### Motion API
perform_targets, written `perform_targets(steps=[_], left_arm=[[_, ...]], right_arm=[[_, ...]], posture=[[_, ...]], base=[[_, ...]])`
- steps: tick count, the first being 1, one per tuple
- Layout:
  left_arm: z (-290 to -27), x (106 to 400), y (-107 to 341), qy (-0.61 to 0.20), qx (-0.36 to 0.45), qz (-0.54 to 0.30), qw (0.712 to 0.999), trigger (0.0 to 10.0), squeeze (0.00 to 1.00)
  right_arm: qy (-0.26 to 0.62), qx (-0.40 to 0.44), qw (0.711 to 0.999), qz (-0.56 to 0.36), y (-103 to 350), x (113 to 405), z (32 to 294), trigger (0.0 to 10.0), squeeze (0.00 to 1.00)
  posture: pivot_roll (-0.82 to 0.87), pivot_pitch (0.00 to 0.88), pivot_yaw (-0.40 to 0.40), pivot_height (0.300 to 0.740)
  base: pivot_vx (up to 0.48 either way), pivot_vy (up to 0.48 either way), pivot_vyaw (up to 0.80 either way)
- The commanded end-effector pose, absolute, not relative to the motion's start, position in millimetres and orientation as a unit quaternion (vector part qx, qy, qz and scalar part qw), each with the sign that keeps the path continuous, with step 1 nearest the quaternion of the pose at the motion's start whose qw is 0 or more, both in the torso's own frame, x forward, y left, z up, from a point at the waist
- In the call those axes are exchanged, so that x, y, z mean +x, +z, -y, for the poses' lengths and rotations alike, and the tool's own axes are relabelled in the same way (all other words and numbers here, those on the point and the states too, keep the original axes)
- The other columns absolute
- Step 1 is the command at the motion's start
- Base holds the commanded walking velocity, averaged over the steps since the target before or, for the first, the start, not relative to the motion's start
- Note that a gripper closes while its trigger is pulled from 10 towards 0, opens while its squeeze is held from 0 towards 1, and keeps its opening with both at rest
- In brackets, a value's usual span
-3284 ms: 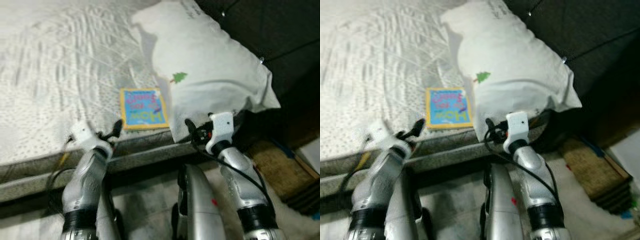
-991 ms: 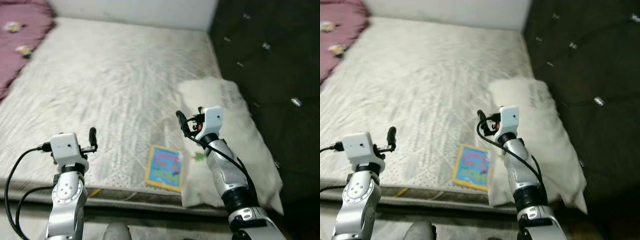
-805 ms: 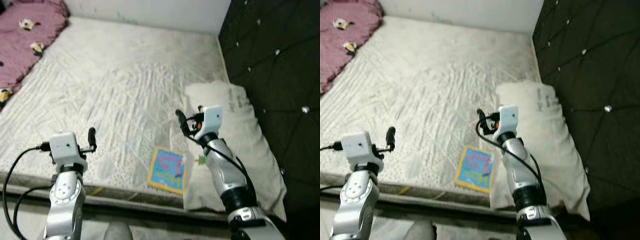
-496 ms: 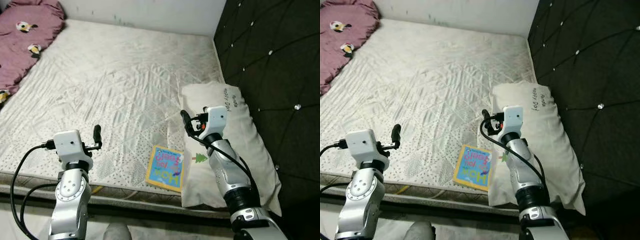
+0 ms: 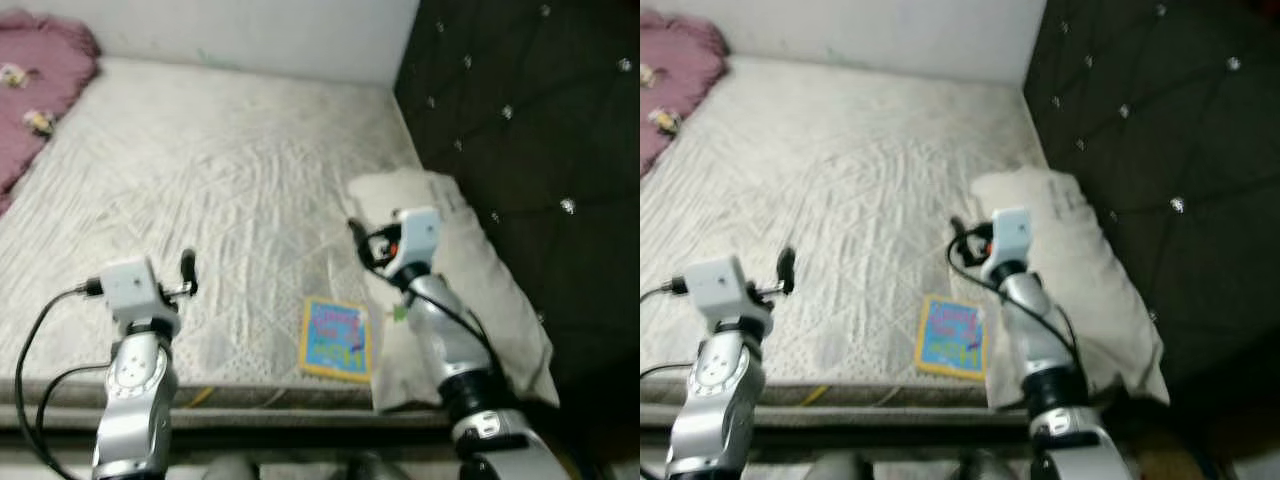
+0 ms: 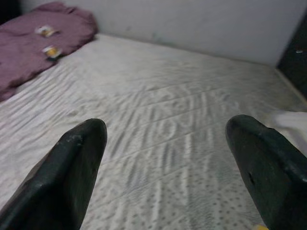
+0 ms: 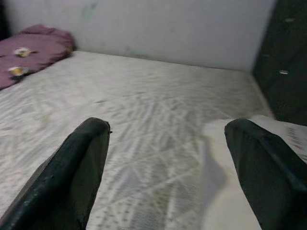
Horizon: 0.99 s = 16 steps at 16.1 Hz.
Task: Clean up the room
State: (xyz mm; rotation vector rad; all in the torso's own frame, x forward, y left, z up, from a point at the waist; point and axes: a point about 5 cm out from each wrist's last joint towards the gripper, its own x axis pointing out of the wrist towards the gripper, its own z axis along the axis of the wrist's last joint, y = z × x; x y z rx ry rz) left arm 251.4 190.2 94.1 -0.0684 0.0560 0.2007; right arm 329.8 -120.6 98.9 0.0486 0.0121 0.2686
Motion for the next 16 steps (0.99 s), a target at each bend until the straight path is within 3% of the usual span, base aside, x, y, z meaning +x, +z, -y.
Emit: perform_targets(steps=[1,16], left_arm=[[-184.0,250.6,90.9,0.092,-0.039,-0.037,0.994,10.0,0.00],[-182.4,253.4,90.2,0.099,-0.046,-0.047,0.993,10.0,0.00]], right_arm=[[0.119,0.022,0.993,-0.010,97.3,329.1,129.6,10.0,0.00],[0.126,0.011,0.992,-0.016,97.4,331.2,129.6,10.0,0.00]], posture=[[0.03,0.000,-0.066,0.740],[0.03,0.000,-0.078,0.740]], base=[[0.000,0.480,0.00],[0.000,0.480,-0.08]])
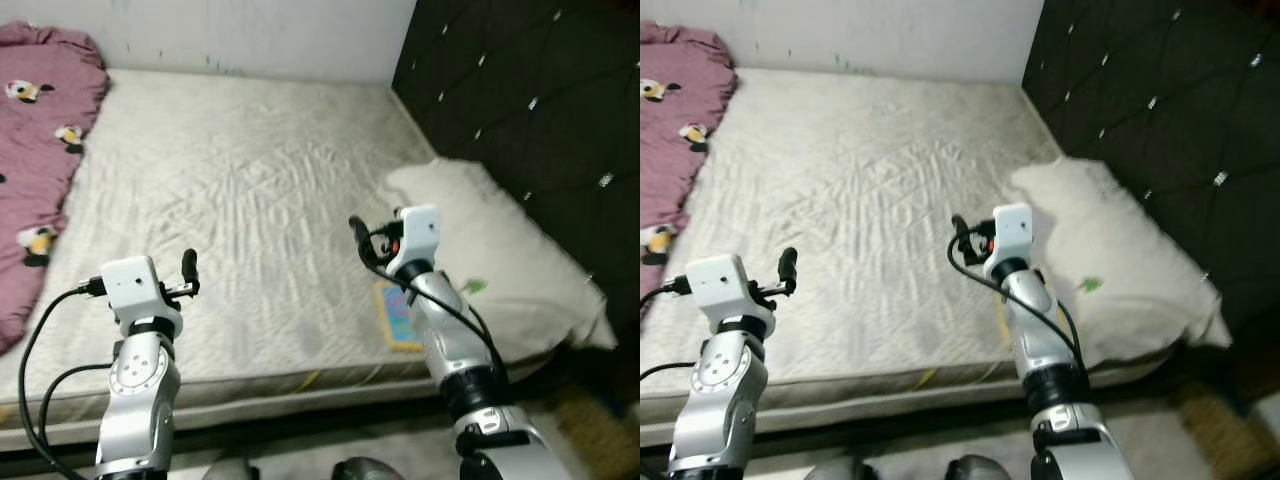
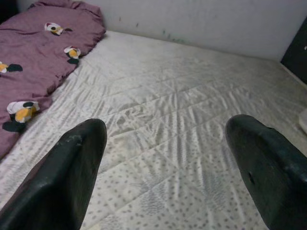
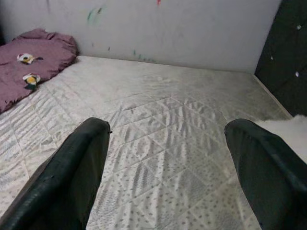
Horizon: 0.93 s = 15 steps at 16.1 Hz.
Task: Clean up the room
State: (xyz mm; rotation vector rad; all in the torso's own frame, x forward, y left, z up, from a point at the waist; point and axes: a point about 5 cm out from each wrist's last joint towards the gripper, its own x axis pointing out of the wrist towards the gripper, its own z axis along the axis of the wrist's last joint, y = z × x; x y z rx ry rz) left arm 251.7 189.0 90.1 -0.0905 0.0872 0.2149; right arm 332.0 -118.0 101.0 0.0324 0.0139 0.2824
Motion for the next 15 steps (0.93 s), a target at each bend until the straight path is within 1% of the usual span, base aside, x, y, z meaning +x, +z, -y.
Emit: perform_targets(steps=[1,15], left_arm=[[-182.4,253.5,90.3,0.100,-0.045,-0.047,0.993,10.0,0.00],[-182.1,254.7,90.7,0.104,-0.043,-0.048,0.992,10.0,0.00]], right_arm=[[0.126,0.010,0.992,-0.016,97.3,331.4,129.4,10.0,0.00],[0.130,0.004,0.991,-0.022,96.1,332.6,128.5,10.0,0.00]], posture=[[0.03,0.000,-0.080,0.740],[0.03,0.002,-0.084,0.740]], base=[[0.000,0.480,0.00],[0.000,0.480,0.00]])
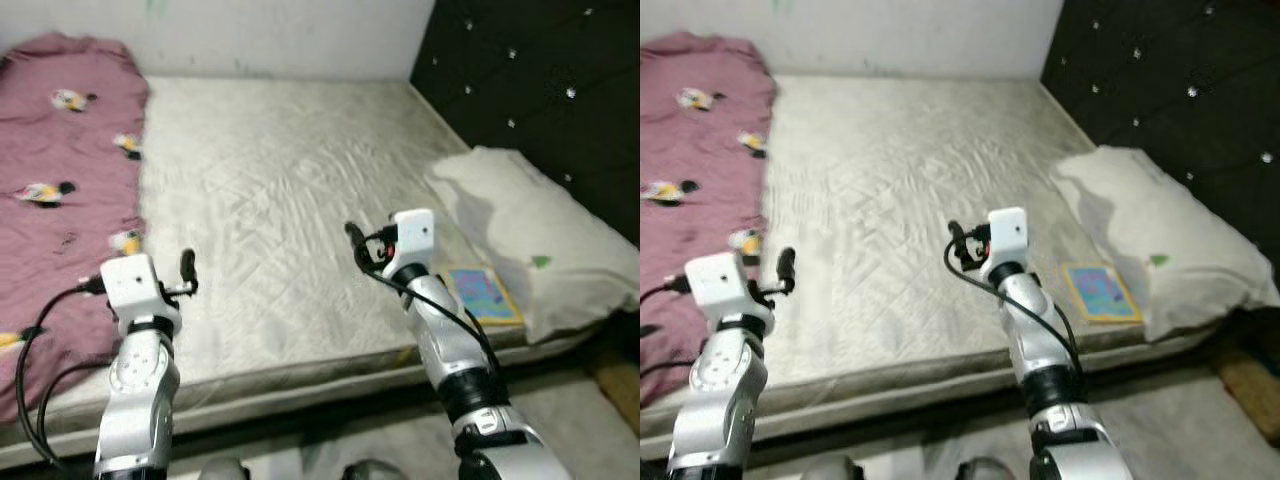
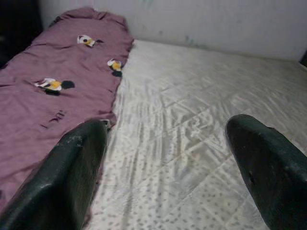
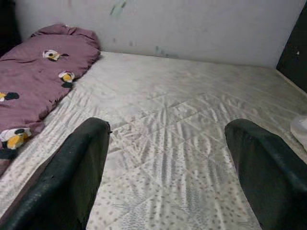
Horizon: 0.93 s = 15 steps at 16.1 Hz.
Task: Clean up the room
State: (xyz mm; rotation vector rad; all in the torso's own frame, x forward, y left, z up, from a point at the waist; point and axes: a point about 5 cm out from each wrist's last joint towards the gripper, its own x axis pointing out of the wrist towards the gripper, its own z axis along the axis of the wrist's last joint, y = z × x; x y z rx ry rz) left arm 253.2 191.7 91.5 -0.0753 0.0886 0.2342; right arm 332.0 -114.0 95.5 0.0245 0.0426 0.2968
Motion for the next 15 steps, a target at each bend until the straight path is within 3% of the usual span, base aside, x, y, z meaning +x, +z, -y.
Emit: perform_targets(steps=[1,15], left_arm=[[-182.2,254.7,90.5,0.105,-0.044,-0.048,0.992,10.0,0.00],[-181.1,254.3,88.5,0.103,-0.044,-0.050,0.992,10.0,0.00]], right_arm=[[0.130,0.003,0.991,-0.022,96.1,332.7,128.4,10.0,0.00],[0.139,-0.007,0.990,-0.021,94.9,332.4,126.7,10.0,0.00]], posture=[[0.03,0.001,-0.085,0.740],[0.03,0.000,-0.088,0.740]], base=[[0.000,0.480,0.00],[0.000,0.480,0.00]])
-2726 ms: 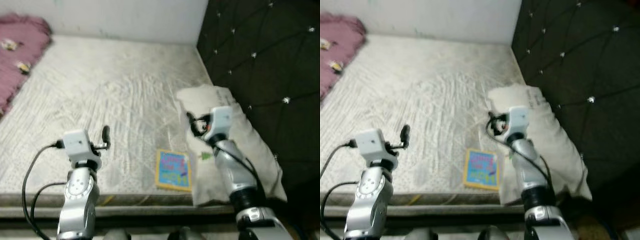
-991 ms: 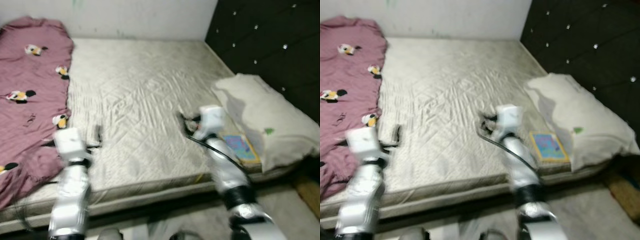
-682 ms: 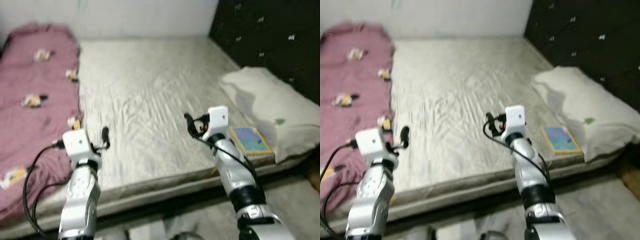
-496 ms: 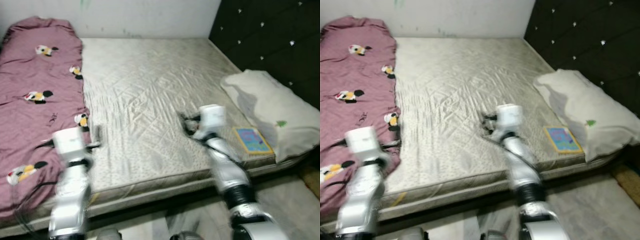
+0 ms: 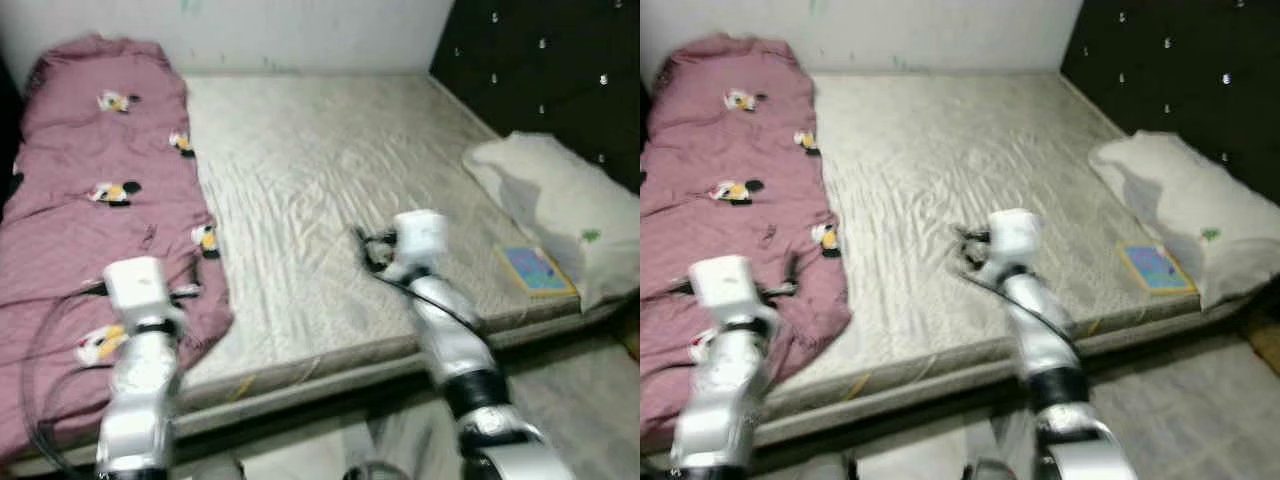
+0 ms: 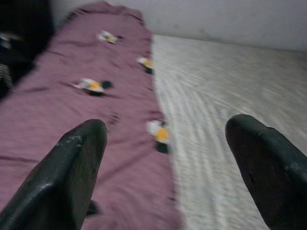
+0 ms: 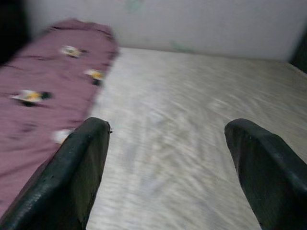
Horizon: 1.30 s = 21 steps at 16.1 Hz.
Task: Clean up the room
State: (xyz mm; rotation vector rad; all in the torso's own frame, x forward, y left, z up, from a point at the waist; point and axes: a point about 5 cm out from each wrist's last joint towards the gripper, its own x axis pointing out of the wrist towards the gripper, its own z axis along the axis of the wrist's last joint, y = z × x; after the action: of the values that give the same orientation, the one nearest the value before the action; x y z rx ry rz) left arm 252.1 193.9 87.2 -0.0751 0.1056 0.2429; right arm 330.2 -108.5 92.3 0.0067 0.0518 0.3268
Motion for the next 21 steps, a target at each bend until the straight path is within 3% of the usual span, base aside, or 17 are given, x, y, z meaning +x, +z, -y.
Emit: perform_targets(steps=[1,6,7,8,11,15,21], left_arm=[[-183.5,252.0,89.0,0.110,-0.042,-0.047,0.992,10.0,0.00],[-209.8,228.4,89.5,0.144,-0.002,-0.029,0.989,10.0,0.00],[-214.1,226.4,85.0,0.158,-0.006,-0.046,0.986,10.0,0.00],[-203.8,236.0,92.7,0.136,0.014,-0.020,0.990,10.0,0.00],[-208.0,233.6,92.1,0.173,-0.025,-0.025,0.984,10.0,0.00],[-200.2,235.9,91.2,0.145,-0.026,-0.026,0.989,10.0,0.00],[-199.2,244.2,95.2,0.142,-0.032,-0.020,0.989,10.0,0.00]], right_arm=[[0.136,-0.006,0.991,-0.018,95.3,332.1,127.7,10.0,0.00],[0.126,0.026,0.992,-0.010,96.0,326.4,120.8,10.0,0.00],[0.121,0.032,0.992,-0.012,93.7,325.4,120.3,10.0,0.00],[0.104,0.033,0.994,-0.029,90.4,327.6,133.2,10.0,0.00],[0.115,0.013,0.993,-0.018,96.7,330.4,135.6,10.0,0.00],[0.111,0.012,0.994,-0.015,98.2,329.6,134.3,10.0,0.00],[0.104,0.013,0.994,-0.016,98.6,330.5,137.2,10.0,0.00]], posture=[[0.03,0.000,-0.085,0.740],[0.06,0.000,-0.029,0.740],[0.05,0.000,-0.056,0.740],[0.06,0.000,-0.079,0.740],[0.04,0.000,-0.085,0.740],[0.02,0.000,-0.072,0.740],[0.02,0.000,-0.072,0.740]], base=[[0.000,0.480,0.00],[0.000,0.257,0.00],[0.000,0.000,0.00],[0.000,0.000,0.00],[0.000,0.000,0.00],[0.000,0.000,0.00],[0.000,0.480,0.00]])
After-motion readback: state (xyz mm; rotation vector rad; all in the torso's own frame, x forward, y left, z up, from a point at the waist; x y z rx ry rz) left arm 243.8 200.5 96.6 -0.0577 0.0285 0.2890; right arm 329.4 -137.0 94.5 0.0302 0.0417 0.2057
